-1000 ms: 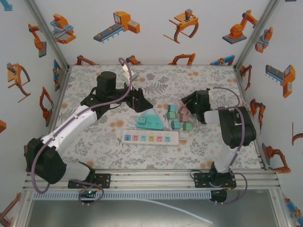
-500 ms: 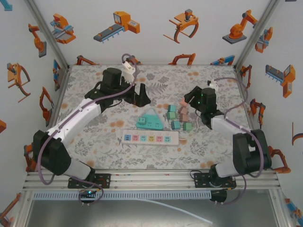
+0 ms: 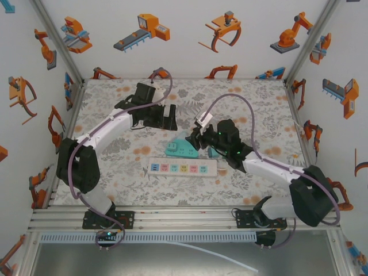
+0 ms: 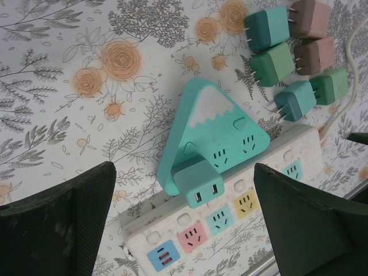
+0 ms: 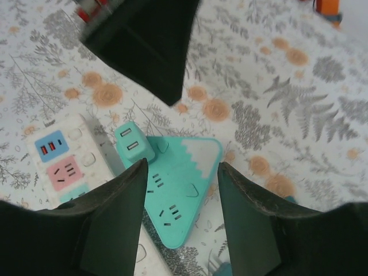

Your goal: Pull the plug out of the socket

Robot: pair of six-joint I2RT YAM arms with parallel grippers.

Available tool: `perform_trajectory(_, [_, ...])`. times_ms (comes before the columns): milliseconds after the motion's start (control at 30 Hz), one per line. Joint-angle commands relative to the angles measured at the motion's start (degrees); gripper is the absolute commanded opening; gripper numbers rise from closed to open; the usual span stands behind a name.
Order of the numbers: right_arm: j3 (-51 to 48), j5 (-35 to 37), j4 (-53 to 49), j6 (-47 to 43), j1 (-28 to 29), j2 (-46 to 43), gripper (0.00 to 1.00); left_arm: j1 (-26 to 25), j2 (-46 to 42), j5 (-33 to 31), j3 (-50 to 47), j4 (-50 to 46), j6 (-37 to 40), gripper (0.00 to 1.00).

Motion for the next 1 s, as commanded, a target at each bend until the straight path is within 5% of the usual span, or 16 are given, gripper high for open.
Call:
perform_trajectory(0, [4.3,4.3,-1.8,13.7,-0.4,7.0,0.50,1.8,-3.0,-0.3,1.8,-1.0,-3.2,0.99])
perform_trajectory(200, [12.2,12.6,-12.7,31.8,-0.3,16.6,0.54,1.4,-5.4,-9.9,2.7,-2.5,-6.3,0.95])
perform_trajectory(400, [15.7,13.6,-21.0,35.3,-0.3,20.0,0.59,-5.6,-6.1,-26.1,4.3,-10.6,-12.5,0.95])
perform_trajectory(533, [17.1,12.3,-22.9,35.3,-0.3,21.7,0.60,-9.0,-7.8,-27.1,0.2,-10.2,-18.6,0.95])
perform_trajectory(800, [15.5,13.4,-21.3,37.2,-0.3,23.6,0.60,-11.9,-3.3,-24.7,-0.1,-15.6,-15.9,0.96])
perform_trajectory(967, [15.2,16.4,-22.6,37.4,-0.4,24.9,0.60,-15.4,1.3,-29.7,0.9,-16.1,-15.8,0.91])
